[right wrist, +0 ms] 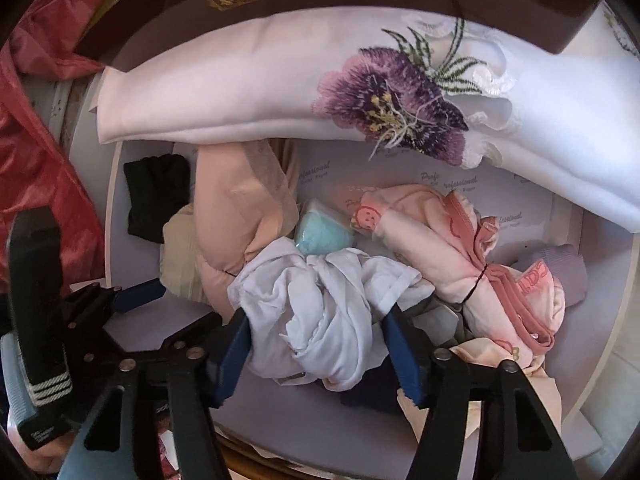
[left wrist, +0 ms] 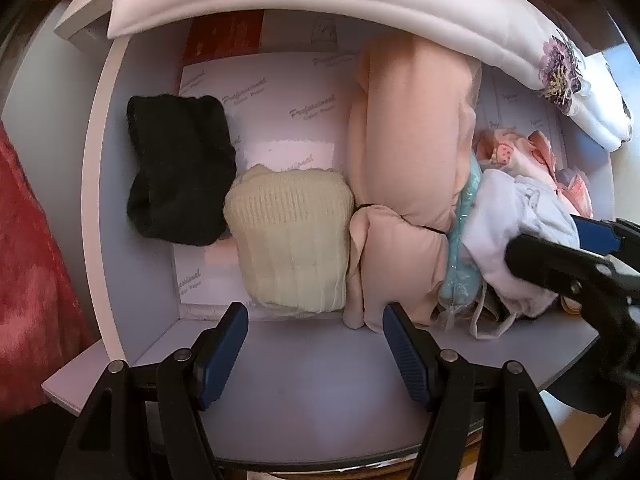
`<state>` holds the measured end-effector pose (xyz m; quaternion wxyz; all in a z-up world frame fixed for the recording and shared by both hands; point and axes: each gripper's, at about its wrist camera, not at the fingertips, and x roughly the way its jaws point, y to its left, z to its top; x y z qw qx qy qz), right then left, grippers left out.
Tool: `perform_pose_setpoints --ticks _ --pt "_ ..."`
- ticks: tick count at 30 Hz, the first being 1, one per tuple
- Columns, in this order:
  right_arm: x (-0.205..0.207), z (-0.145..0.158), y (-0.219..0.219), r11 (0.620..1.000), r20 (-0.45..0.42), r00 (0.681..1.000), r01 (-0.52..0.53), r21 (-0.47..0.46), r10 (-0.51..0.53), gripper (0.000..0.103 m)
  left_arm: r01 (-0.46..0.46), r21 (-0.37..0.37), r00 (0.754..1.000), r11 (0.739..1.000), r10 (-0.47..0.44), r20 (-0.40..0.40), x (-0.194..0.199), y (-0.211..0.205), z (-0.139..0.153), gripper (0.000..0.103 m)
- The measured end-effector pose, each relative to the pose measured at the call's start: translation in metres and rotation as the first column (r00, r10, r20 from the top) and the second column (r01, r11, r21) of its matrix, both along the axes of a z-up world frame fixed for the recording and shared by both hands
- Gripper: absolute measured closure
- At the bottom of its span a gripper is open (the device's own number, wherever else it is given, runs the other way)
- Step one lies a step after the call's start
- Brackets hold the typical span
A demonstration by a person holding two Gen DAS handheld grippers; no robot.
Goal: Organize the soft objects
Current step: 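Close the right tool on the white crumpled cloth, then lift the white cloth with the right tool up into the gold tray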
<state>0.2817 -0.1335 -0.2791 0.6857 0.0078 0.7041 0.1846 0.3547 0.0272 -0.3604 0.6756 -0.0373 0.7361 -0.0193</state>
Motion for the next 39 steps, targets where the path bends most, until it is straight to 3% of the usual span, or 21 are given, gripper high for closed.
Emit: perform_pose_setpoints --ticks 10,24,28,34,39 --pt "-0.022 0.029 -0.006 1.000 0.096 0.995 0.010 0.003 -0.011 0.044 -0.010 0.000 1.000 1.000 0.010 -0.016 0.002 -0.004 -0.016 0.036" --pt "-0.050 0.090 -0.015 1.000 0.276 0.961 0.025 -0.007 -0.022 0.043 -0.004 -0.008 1.000 1.000 0.003 -0.016 0.002 -0.010 -0.019 0.037" --pt "-0.051 0.120 -0.022 0.999 0.354 0.934 0.039 0.030 -0.047 0.043 -0.003 -0.005 1.000 1.000 0.003 -0.016 0.002 -0.010 -0.019 0.037" --pt "-0.028 0.170 -0.032 0.994 0.483 0.869 0.087 0.072 -0.111 0.043 -0.006 -0.005 1.000 1.000 0.005 -0.019 0.001 -0.011 -0.020 0.037" --pt "0.007 0.183 -0.029 0.986 0.543 0.823 0.151 0.070 -0.165 0.043 -0.011 -0.009 1.000 1.000 0.010 -0.027 0.000 -0.011 -0.023 0.037"
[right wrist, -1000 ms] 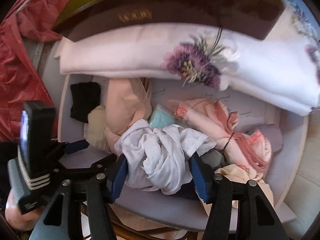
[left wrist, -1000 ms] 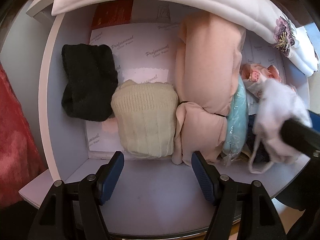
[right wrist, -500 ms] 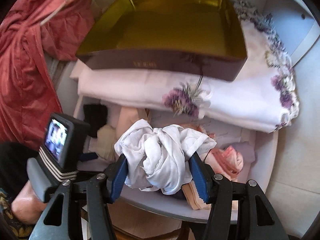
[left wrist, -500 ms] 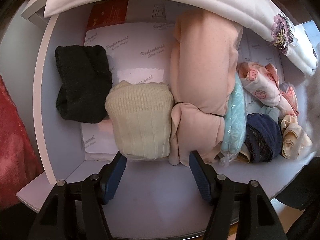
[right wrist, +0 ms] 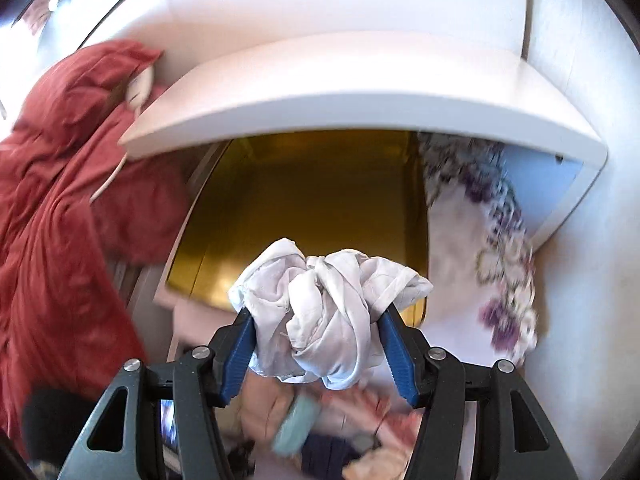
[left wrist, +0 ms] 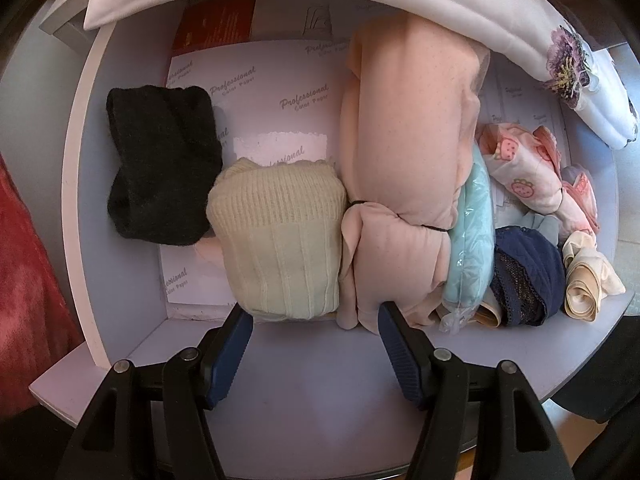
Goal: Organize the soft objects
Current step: 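Lift the white cloth with the right tool up into the gold tray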
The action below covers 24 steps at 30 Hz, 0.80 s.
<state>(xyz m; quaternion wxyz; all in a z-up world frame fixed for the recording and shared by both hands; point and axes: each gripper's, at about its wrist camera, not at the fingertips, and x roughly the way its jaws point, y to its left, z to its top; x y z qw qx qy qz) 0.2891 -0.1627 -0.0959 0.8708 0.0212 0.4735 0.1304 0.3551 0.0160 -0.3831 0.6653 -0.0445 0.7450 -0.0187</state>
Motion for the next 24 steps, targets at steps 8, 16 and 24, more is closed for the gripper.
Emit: perform_pose_setpoints --ticks 8,16,24 --pt "0.061 -0.032 0.015 0.991 0.008 0.998 0.063 -0.116 -0.062 0.043 -0.003 0.001 1.000 1.000 0.003 -0.005 0.000 0.000 -0.002 0.037" --pt "0.098 -0.060 0.017 0.970 0.024 0.996 0.095 -0.225 -0.091 0.041 -0.002 0.005 1.000 1.000 0.002 -0.006 0.000 0.000 -0.001 0.037" --pt "0.114 -0.074 0.030 0.951 0.037 0.996 0.083 -0.297 -0.075 0.034 -0.002 0.006 1.000 1.000 0.002 -0.007 0.000 -0.001 -0.001 0.037"
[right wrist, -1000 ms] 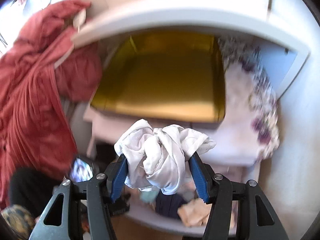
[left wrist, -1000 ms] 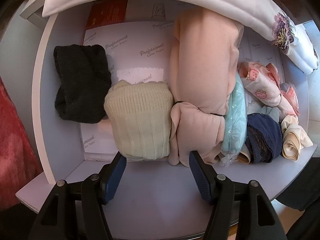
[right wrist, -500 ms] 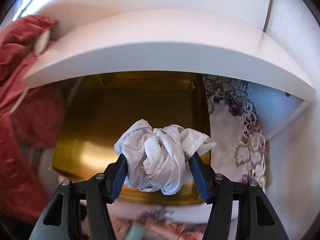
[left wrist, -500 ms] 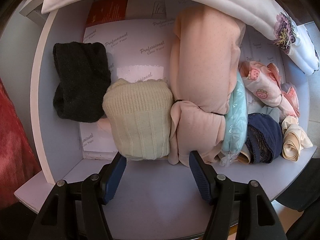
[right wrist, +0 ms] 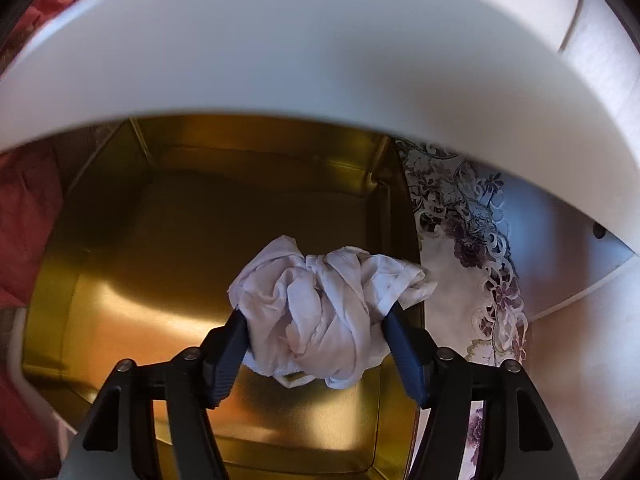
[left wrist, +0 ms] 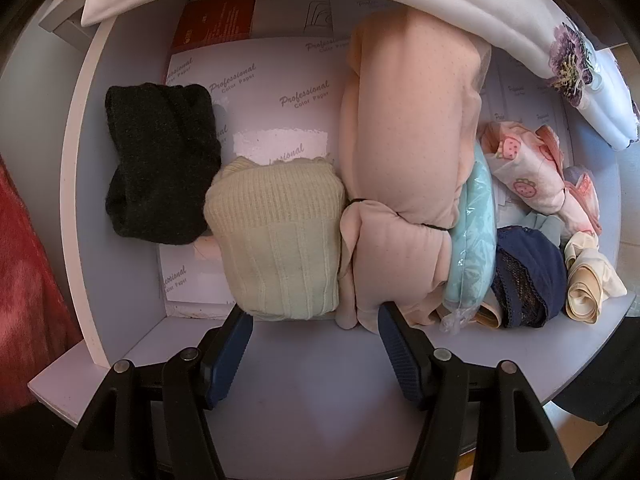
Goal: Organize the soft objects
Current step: 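Lift the white cloth with the right tool up into the gold tray, then open the right tool to drop the white cloth in the tray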
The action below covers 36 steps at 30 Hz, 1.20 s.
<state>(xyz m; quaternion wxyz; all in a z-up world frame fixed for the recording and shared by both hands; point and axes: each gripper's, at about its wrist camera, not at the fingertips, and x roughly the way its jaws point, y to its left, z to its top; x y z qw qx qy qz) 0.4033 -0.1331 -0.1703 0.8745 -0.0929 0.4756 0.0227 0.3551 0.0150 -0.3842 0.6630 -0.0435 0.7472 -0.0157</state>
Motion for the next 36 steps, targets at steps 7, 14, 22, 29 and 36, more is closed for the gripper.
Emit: perform_pose_setpoints --ticks 7,14,22,29,36 --pt "-0.001 -0.001 -0.005 0.999 -0.011 1.000 0.008 0.031 -0.008 0.021 -0.001 0.000 1.000 1.000 0.001 -0.002 0.000 0.000 0.000 0.037" --pt "-0.009 0.006 -0.013 0.998 -0.010 1.000 0.017 0.059 -0.017 0.013 0.000 -0.001 1.000 1.000 0.000 -0.003 0.000 0.000 0.000 0.037" --pt "-0.022 0.016 -0.014 0.998 -0.004 1.000 0.021 0.057 -0.020 0.011 0.001 0.000 1.000 1.000 -0.001 -0.003 0.000 -0.001 0.000 0.037" --pt "-0.033 0.016 -0.019 0.998 -0.007 1.000 0.022 0.057 -0.021 0.011 0.002 0.000 1.000 1.000 -0.002 -0.003 0.000 -0.001 0.000 0.037" --pt "-0.046 0.013 -0.022 0.998 -0.013 1.000 0.029 0.062 -0.028 0.011 0.001 0.000 1.000 1.000 -0.001 -0.003 0.000 -0.001 0.000 0.037"
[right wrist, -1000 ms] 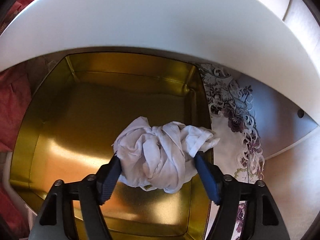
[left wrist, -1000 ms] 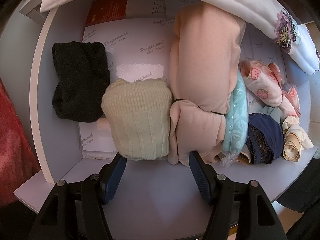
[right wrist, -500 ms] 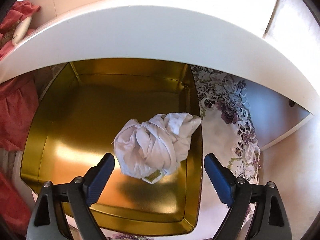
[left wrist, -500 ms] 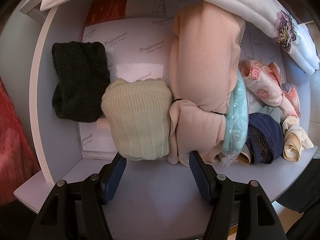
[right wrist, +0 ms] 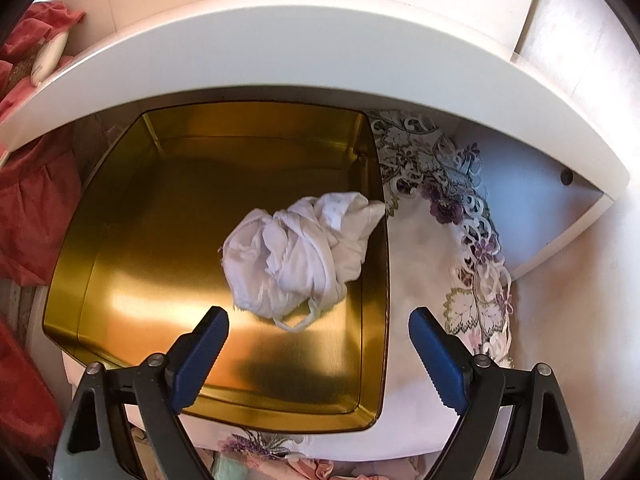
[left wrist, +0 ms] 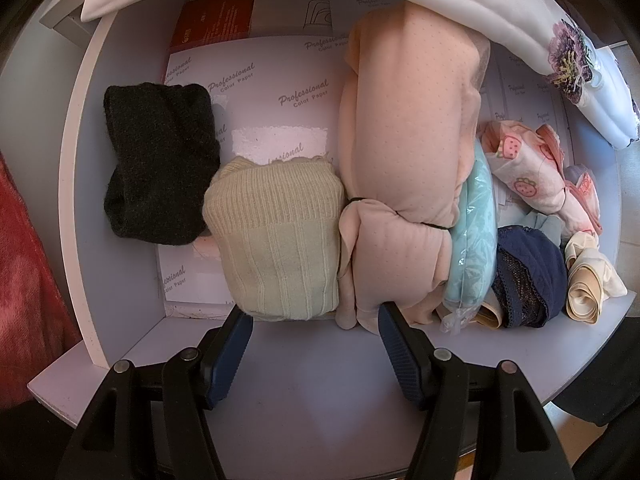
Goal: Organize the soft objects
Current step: 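Open the right tool to drop the white cloth in the tray, then move the right tool back down into the drawer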
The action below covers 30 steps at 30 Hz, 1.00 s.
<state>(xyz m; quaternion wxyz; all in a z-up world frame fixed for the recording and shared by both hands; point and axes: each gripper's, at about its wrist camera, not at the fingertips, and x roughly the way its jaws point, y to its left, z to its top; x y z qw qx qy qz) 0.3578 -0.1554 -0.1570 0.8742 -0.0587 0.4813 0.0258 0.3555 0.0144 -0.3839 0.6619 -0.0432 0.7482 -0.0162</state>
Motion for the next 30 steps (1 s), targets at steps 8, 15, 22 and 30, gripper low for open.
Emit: perform_pose_setpoints --ticks 8,15,22,30 --pt "-0.009 0.004 -0.004 1.000 0.008 1.000 0.006 0.013 -0.006 0.011 0.000 0.001 1.000 1.000 0.000 0.000 0.000 0.000 0.000 0.037" --pt "-0.026 0.012 -0.012 0.999 0.026 0.999 0.024 0.035 -0.025 0.011 0.000 0.001 1.000 1.000 0.000 0.000 0.000 0.000 0.000 0.037" --pt "-0.057 0.020 -0.029 0.995 0.029 0.997 0.064 0.081 -0.066 0.010 -0.001 0.001 1.000 1.000 0.001 0.000 0.000 0.000 0.000 0.037" --pt "-0.098 -0.003 -0.040 0.987 -0.105 0.990 0.105 0.120 -0.093 0.009 -0.001 0.001 1.000 1.000 0.001 0.001 0.000 0.000 0.000 0.037"
